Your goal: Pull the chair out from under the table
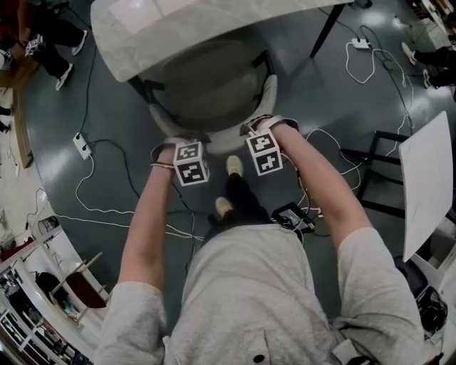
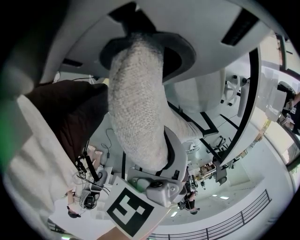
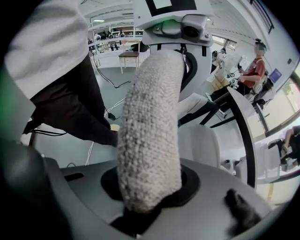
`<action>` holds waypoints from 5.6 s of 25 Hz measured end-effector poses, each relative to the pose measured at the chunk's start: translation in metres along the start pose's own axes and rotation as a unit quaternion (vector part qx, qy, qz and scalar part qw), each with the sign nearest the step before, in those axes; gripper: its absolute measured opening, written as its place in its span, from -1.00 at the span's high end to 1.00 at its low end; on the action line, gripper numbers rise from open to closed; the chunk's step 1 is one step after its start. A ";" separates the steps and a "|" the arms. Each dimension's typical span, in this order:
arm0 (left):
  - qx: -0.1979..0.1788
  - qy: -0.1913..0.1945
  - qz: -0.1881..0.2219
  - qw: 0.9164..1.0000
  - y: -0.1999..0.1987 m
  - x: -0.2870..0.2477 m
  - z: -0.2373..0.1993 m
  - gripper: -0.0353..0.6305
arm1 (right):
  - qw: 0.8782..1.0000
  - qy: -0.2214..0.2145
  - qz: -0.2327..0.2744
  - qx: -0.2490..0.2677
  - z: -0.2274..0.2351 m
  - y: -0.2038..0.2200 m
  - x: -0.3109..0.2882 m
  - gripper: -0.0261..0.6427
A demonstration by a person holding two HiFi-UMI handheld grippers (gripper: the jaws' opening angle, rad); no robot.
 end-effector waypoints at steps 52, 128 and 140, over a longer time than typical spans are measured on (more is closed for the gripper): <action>-0.028 0.014 -0.007 0.999 -0.017 -0.001 0.138 0.64 | 0.999 0.010 -0.007 -0.033 -0.137 -0.047 0.006 0.60; -0.011 0.018 -0.024 0.999 -0.081 -0.015 0.361 0.59 | 0.999 0.008 -0.015 -0.033 -0.365 -0.087 0.027 0.55; 0.022 -0.031 -0.010 0.999 -0.083 -0.005 0.359 0.46 | 0.997 0.045 0.011 -0.054 -0.362 -0.080 0.051 0.56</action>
Point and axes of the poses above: the fingertips, and each gripper's own axes: x backward along the fingers, z to its right, y out of its underside, the point moved 2 cm from there along x, backward along the fingers, and after that the axes turned 3 degrees about -z, right-handed, at the moved point
